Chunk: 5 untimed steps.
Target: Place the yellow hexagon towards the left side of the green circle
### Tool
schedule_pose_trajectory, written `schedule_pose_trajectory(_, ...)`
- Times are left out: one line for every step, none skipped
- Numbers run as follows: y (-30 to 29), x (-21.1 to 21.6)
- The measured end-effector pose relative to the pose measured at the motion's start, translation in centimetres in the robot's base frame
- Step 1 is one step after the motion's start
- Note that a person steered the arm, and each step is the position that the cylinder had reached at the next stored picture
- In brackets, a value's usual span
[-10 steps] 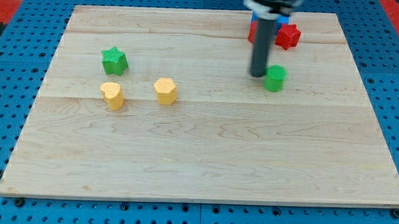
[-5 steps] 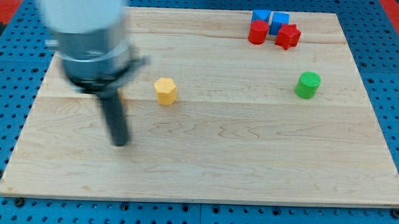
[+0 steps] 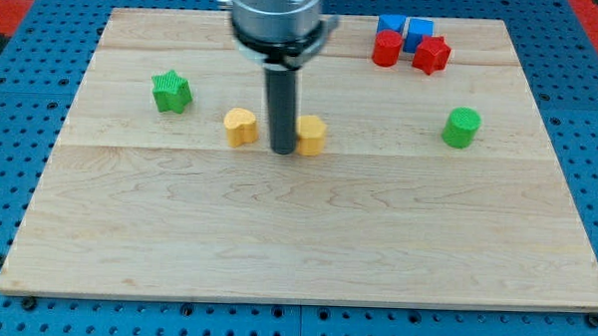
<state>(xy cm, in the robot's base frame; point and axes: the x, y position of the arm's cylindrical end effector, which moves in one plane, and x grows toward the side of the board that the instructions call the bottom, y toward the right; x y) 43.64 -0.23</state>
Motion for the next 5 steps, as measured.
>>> schedule_pose_trajectory(4.1,-0.9)
schedule_pose_trajectory(3.8,-1.5)
schedule_pose_trajectory(3.0,-2.5)
schedule_pose_trajectory(3.0,-4.3)
schedule_pose_trajectory(8.2,-5.3)
